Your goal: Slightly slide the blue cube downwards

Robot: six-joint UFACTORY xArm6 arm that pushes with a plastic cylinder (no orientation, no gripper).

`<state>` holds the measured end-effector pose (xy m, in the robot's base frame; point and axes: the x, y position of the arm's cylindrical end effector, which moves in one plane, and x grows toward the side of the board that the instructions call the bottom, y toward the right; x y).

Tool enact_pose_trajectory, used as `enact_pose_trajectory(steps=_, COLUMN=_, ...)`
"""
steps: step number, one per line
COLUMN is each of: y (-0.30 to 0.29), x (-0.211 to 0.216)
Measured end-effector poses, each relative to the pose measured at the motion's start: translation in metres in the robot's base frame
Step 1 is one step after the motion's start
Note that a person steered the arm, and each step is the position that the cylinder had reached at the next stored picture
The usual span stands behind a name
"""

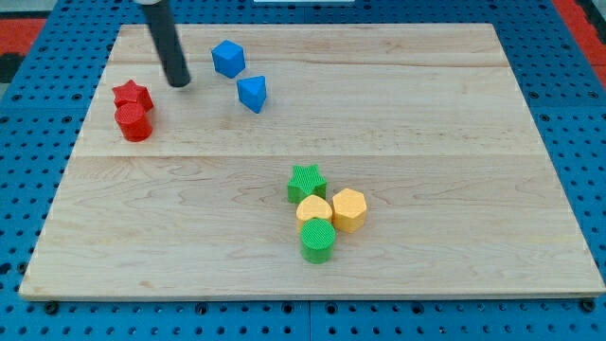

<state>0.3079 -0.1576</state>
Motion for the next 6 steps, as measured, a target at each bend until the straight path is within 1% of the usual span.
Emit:
enact_pose_trajectory(steps=1, y=-0.01, x=-0.074)
enact_pose_trajectory(steps=2, y=0.044, x=-0.101)
enact_pose_trajectory(steps=3, y=0.071, x=-0.069)
enact_pose_trajectory(steps=4, y=0.017, x=-0.039)
enact_pose_trajectory(steps=5, y=-0.014, x=0.001)
enact_pose_trajectory(steps=6, y=-0.057, x=0.025)
